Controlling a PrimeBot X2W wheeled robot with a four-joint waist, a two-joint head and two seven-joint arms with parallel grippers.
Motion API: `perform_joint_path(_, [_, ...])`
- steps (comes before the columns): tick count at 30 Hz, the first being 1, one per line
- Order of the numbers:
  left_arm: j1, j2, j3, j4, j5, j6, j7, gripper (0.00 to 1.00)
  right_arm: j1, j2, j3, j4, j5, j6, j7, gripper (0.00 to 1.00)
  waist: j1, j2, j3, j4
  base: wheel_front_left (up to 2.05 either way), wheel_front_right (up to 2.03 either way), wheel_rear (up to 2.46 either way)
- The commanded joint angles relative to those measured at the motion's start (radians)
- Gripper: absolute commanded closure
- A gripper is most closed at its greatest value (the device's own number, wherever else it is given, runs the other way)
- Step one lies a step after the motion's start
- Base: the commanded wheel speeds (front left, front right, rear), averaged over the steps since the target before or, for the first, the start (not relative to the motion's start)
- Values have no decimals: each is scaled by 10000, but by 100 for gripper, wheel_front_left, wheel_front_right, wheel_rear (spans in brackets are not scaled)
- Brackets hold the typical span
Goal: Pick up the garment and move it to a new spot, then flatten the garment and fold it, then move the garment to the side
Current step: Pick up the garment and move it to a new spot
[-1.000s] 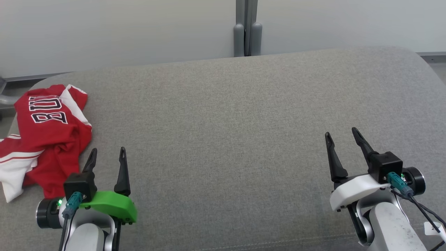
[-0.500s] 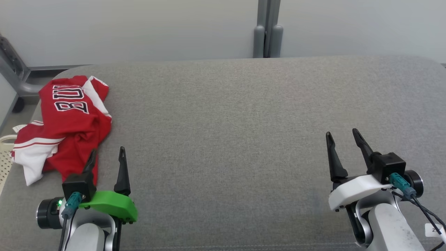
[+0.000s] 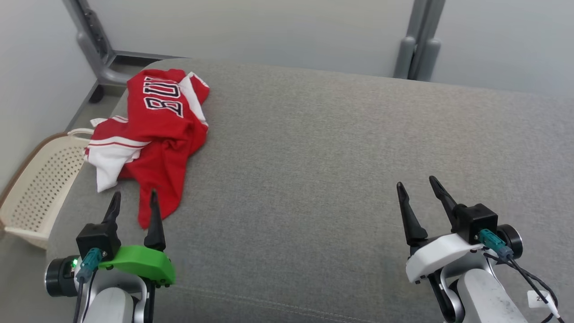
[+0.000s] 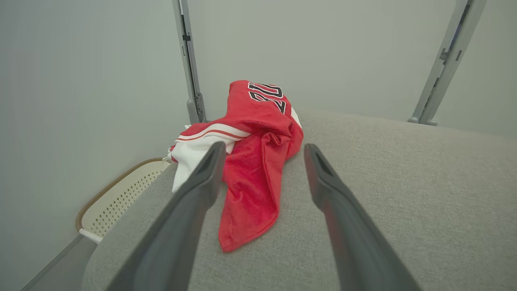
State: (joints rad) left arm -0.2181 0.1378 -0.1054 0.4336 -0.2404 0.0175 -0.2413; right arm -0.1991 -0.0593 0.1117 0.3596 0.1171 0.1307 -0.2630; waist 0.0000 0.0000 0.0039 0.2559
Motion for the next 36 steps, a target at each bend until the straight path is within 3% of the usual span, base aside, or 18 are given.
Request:
perform_joint_path(1, [-7, 17, 40, 59, -82, 34, -76, 0, 77, -11, 68, 26, 60, 1, -42, 0, 0, 0, 96, 1019, 0, 0, 0])
perform_joint_path(11, [46, -26, 120, 208, -254, 110, -158, 0, 100, -8, 195, 98, 92, 1, -41, 0, 0, 0, 130, 2157, 0, 0, 0])
perform_joint_path(17, [50, -44, 154, 252, -354, 121, -164, 0, 126, 2, 251, 127, 50, 1, -41, 0, 0, 0, 172, 2491, 0, 0, 0])
perform_joint_path(24, [-118, 76, 188, 283, -465, 36, -185, 0, -28, 20, 346, 85, 78, 1, -41, 0, 0, 0, 279, 2462, 0, 0, 0])
perform_joint_path(30, [-703, 312, 152, 97, -698, -379, 108, 0, -118, 28, 399, 25, 41, 1, -41, 0, 0, 0, 412, 2297, 0, 0, 0])
perform_joint_path(36, [-2241, 1022, 201, -534, -908, -877, 996, 0, -348, -1, 501, -86, -152, 1, -40, 0, 0, 0, 802, 1851, 0, 0, 0])
